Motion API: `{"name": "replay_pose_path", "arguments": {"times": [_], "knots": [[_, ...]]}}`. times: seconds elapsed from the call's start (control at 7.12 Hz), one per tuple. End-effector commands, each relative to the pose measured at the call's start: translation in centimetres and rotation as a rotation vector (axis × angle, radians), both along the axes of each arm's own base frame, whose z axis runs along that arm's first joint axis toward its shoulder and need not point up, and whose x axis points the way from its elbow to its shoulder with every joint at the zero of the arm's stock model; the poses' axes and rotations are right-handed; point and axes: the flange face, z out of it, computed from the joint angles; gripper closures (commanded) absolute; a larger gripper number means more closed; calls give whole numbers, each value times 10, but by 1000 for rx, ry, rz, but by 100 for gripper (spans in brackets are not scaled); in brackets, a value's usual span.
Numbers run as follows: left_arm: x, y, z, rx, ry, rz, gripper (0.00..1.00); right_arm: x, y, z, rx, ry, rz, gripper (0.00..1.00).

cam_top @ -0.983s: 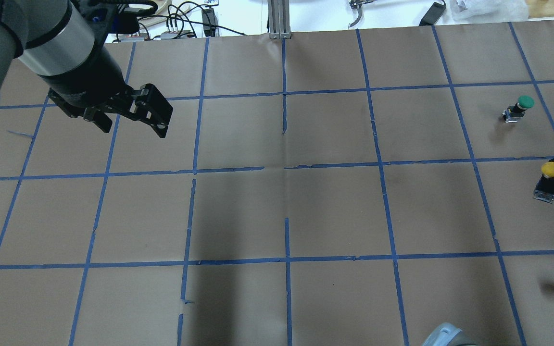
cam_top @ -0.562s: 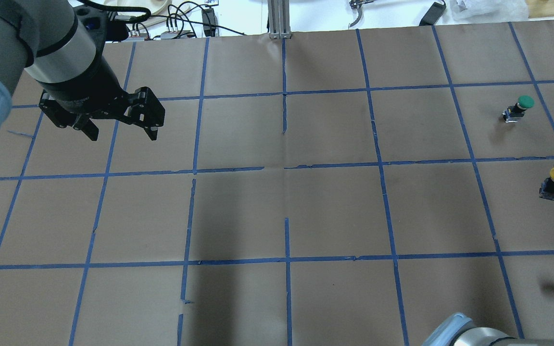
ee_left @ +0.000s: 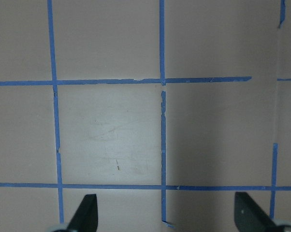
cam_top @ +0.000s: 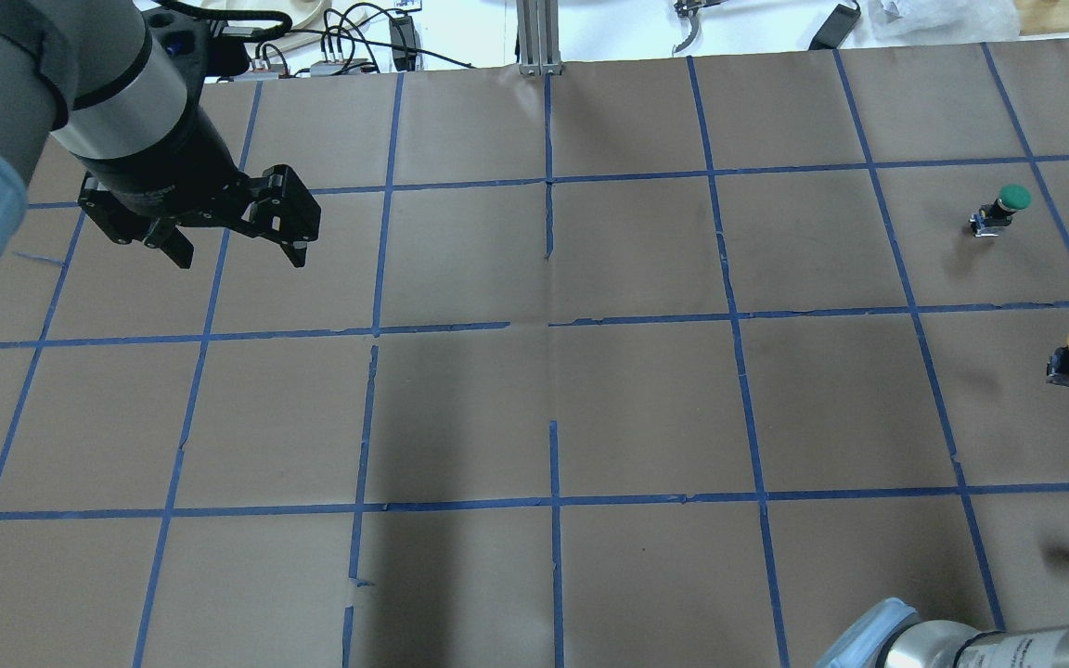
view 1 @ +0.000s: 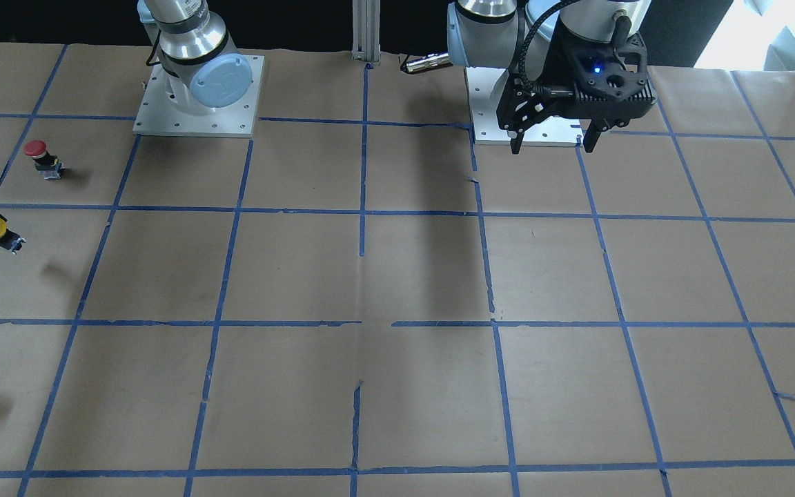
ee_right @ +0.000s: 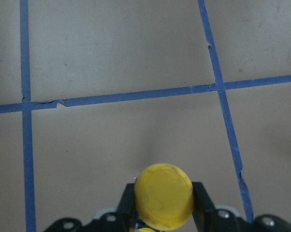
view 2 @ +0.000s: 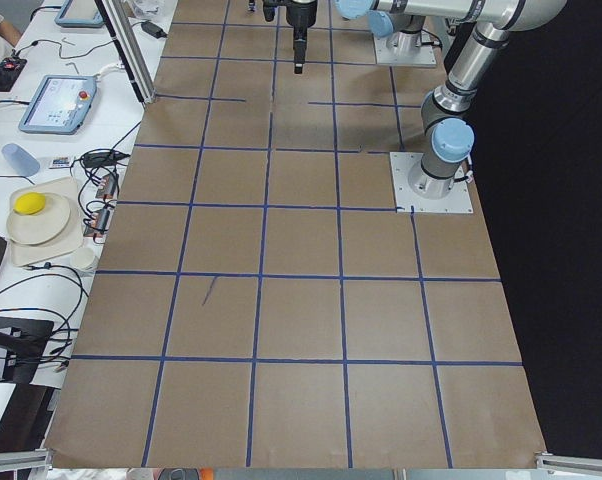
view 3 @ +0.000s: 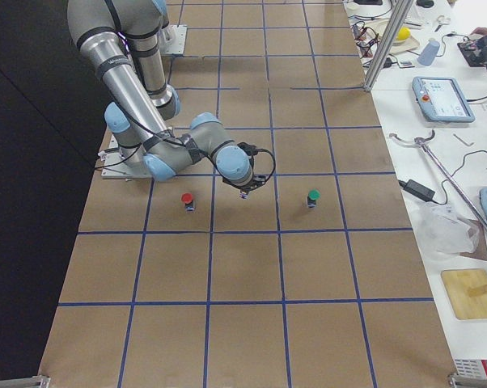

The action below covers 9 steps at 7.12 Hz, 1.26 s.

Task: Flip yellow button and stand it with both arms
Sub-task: 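Lower the held button upright onto the table with the right gripper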

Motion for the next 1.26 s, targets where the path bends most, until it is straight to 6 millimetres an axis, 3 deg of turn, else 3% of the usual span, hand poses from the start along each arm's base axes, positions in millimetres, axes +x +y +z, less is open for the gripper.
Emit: {"name": "replay_pose_path", "arguments": {"times": [0.0,0.42,0.56,0.7,1.12], "knots": [[-1,0,0,0,0,-3,0,-12,3,-20,19,-30,-9,83],[-1,0,0,-2,0,-1,0,-21,4,-41,37,-64,-11,76],[-1,0,0,-2,2,-1,0,-20,1,-46,18,-92,-19,32],[-1,0,0,-2,2,-1,0,-18,-5,-49,-18,-133,-38,3],[-1,0,0,-2,2,-1,0,-20,-5,-37,22,-127,-120,0]]}}
